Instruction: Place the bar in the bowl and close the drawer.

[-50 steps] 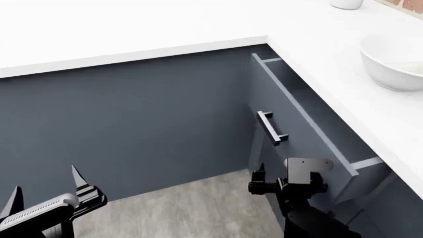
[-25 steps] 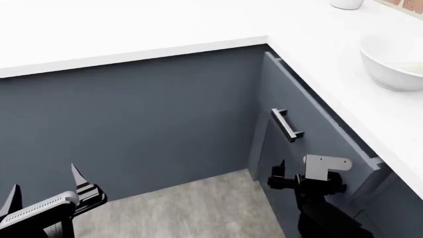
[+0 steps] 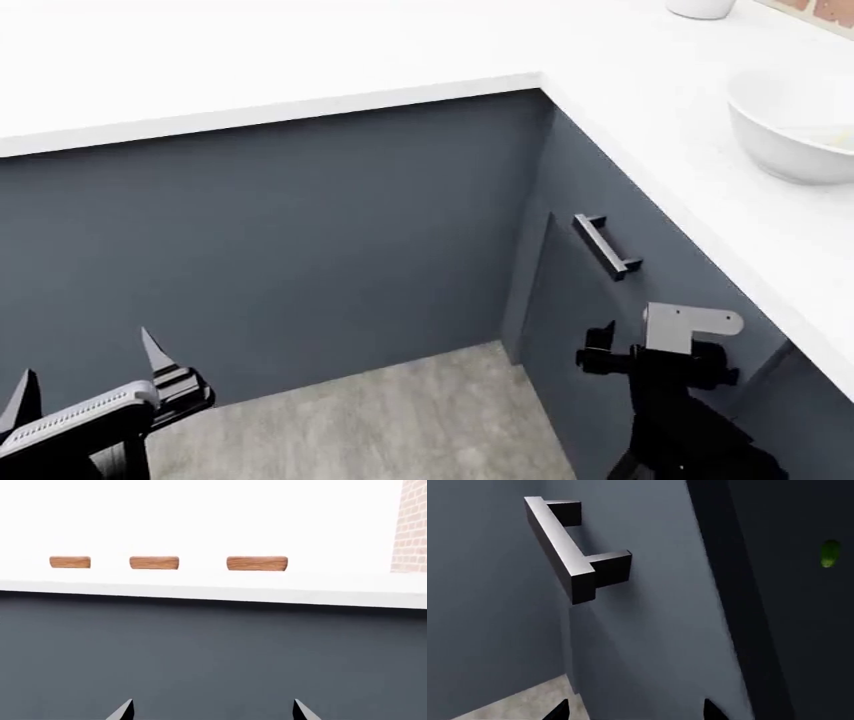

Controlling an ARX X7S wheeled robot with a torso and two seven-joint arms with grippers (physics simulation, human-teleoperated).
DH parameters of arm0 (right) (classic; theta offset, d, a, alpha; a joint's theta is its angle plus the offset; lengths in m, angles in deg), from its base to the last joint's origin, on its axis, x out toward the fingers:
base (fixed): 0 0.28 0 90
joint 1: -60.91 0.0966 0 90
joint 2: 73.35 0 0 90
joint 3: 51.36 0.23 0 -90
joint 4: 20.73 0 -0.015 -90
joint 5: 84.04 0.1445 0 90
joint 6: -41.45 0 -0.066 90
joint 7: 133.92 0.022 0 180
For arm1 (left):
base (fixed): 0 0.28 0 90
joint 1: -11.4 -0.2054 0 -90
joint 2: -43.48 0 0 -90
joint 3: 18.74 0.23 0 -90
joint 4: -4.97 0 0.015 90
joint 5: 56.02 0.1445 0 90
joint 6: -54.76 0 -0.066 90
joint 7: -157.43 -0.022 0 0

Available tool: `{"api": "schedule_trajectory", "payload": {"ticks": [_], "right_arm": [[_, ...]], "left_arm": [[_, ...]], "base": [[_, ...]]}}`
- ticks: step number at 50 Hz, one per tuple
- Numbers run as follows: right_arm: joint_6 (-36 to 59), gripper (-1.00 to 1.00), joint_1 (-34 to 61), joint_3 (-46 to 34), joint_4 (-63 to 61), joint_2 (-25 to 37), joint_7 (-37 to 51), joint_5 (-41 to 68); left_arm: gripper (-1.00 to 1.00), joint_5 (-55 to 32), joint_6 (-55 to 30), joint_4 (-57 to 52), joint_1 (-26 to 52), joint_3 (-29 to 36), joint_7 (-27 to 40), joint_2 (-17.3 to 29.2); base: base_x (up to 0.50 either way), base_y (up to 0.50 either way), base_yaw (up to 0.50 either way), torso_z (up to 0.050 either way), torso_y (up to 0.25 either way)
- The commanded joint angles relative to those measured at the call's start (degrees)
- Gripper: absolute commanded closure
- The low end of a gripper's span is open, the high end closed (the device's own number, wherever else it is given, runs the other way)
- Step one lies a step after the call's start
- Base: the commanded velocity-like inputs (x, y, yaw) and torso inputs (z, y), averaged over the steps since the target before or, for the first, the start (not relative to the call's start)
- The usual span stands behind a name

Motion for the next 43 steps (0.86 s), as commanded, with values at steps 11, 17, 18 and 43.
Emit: {"api": "schedule_trajectory", "payload": {"ticks": [11,17,18,43], "right_arm": [[1.8,-1.0,0.6,3.0,0.9,8.3,5.3,3.3],[1.6,-1.0,-0.1,3.3,-1.4,11.0,7.4,3.7],[1.6,-1.0,-0.2,3.4,-1.8,11.5,7.8,3.7],[2.0,-1.0,-0.7,4.2,-12.5,21.7,16.5,4.0]], "left_arm": [[-1.0,-0.7,-3.9,-1.4,1.6,-0.8,-0.4,-0.5],[-1.0,-0.6,-3.3,0.0,1.5,-1.1,-1.3,-1.1],[-1.0,-0.6,-3.1,0.2,1.4,-1.1,-1.4,-1.2],[-1.0,-0.2,-3.6,-0.9,0.3,-1.9,-1.1,-1.3]], "base": [[0.0,0.0,0.0,0.0,0.0],[0.0,0.0,0.0,0.0,0.0],[0.0,0.0,0.0,0.0,0.0],[0.0,0.0,0.0,0.0,0.001]]}}
